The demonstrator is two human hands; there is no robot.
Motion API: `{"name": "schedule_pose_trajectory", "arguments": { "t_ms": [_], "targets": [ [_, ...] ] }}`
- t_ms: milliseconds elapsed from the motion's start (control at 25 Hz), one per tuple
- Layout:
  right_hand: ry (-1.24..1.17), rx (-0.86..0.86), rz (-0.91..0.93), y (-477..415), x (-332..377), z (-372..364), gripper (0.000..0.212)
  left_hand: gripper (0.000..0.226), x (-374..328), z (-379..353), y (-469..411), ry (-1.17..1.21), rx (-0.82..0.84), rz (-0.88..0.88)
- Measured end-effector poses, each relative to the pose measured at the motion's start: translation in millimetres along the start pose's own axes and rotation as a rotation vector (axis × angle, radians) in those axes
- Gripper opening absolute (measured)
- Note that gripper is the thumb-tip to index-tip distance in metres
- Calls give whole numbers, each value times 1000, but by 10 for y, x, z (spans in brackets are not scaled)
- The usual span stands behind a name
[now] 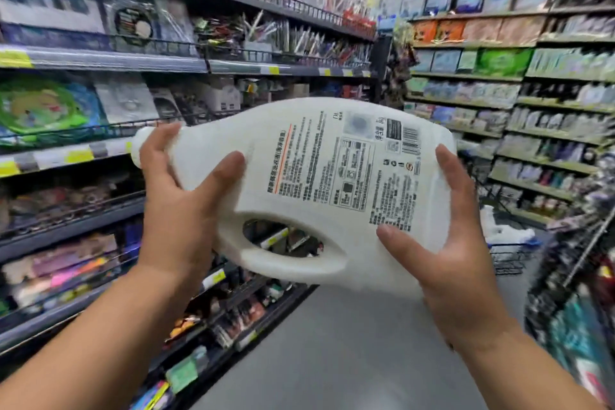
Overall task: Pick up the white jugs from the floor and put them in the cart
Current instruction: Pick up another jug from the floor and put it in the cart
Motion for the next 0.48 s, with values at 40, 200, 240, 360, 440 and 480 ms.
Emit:
{"name": "schedule_pose_trajectory", "arguments": {
  "t_ms": [40,200,240,360,440,480],
  "targets": [
    [-1,-32,-25,-17,-67,221,84,71,58,-250,13,2,24,14],
    [44,-129,-111,-227,-463,1017,92,77,497,-1265,-24,62,128,83],
    [69,-151,-118,-315,-596,1203,91,74,664,-1533,-55,82,158,106],
    [140,-233,-134,-659,-1065,1714,87,68,1239,-2265,-269,105,212,171],
    [190,-267,-142,-944,-1394,1977,87,69,1662,-2749,-476,123,242,206],
    [224,-295,-138,-1090,-1541,2112,86,70,1866,-3018,-596,141,263,222]
  ]
}}
Point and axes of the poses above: each hand's wrist, its own y-axis away from the middle knuckle, its own z-axis out of the back of the hand, x = y × z, the point moved 10 cm from there along -y, towards the middle knuckle, and after that the axes turned 10 degrees about -y, right-handed, at the moved point
